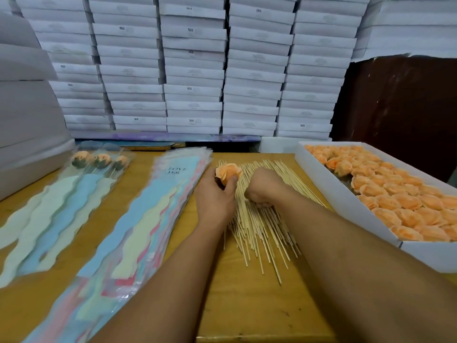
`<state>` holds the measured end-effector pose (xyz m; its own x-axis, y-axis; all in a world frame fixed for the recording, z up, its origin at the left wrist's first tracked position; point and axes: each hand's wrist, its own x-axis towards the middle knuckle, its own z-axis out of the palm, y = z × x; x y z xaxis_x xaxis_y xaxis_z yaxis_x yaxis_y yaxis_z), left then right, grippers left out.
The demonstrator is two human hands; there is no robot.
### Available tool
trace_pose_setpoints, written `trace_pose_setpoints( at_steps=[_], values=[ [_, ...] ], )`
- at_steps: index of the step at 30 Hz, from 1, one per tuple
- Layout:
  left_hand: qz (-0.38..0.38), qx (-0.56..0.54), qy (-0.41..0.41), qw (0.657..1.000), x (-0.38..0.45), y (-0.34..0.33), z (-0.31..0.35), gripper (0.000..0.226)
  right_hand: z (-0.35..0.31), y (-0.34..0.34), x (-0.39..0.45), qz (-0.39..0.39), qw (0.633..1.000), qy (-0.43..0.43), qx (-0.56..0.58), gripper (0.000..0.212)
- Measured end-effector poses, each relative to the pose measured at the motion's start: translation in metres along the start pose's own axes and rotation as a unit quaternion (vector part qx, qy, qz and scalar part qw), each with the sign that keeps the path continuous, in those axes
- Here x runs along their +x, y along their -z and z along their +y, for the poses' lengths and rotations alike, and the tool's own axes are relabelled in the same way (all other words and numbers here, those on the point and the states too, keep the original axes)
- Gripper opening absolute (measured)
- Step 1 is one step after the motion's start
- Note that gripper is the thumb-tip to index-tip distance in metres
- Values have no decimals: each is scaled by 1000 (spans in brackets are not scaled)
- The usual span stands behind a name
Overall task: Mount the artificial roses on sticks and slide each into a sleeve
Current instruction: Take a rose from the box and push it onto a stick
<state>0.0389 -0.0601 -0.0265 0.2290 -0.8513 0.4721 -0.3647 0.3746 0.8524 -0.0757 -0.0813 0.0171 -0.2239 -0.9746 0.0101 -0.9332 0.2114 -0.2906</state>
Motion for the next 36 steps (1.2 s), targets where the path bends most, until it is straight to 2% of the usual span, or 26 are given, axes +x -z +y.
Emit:
trace_pose_setpoints(
  at_steps=[9,11,14,17,21,26,31,36],
  values=[
    [-1,-4,14,1000,-1,-1,0,14,24,3,-4,-12,981,-17,191,17],
    [1,-5,20,1000,-2,0,1,18,31,4,-8,-42,964,-7,264,18],
    [-2,-20,28,999,-2,0,2,21,39,6,-19,-95,918,7,385,11],
    [-16,-98,75,992,-1,2,6,13,45,7,-31,-125,881,13,457,9],
    [-18,-246,151,957,0,5,11,9,47,6,-45,-139,863,35,485,19],
    [-20,-333,211,919,3,8,12,23,41,10,-56,-174,829,90,524,20],
    [-27,-405,244,881,6,11,14,26,38,16,-63,-204,802,107,551,20],
    [-34,-472,288,832,9,17,17,23,44,23,-66,-246,802,118,532,47]
  ],
)
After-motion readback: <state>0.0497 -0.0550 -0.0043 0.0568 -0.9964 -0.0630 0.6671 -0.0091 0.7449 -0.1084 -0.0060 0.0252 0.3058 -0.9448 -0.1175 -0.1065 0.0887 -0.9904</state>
